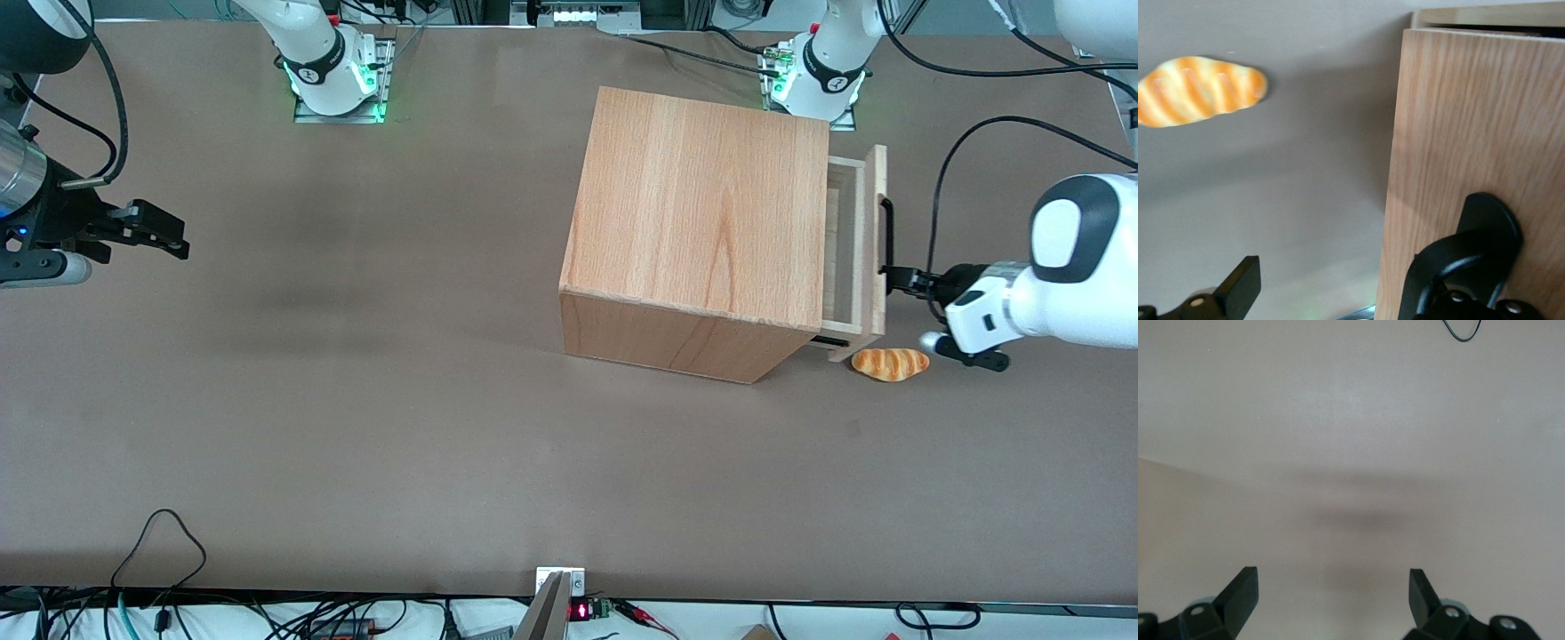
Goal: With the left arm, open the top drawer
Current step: 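Pull the drawer out by its handle, moving the left gripper away from the box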
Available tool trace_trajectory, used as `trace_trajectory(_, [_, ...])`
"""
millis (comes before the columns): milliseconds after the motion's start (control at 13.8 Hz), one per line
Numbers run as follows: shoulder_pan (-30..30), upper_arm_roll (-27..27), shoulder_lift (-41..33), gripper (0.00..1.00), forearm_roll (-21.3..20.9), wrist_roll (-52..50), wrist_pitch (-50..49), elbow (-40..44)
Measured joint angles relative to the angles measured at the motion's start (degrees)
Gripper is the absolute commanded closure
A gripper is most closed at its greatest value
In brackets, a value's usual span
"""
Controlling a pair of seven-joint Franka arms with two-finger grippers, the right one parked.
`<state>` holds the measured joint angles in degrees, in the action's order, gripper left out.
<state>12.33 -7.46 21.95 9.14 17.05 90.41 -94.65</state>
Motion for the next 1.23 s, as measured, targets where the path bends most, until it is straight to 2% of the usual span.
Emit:
trace_trajectory(508, [4.5, 0.2, 0.2, 0.0, -1.7, 0.2, 1.0, 0.9])
trace_trajectory(1233, [10.2, 1.6, 3.0, 0.0, -1.9, 1.5, 1.2, 5.3])
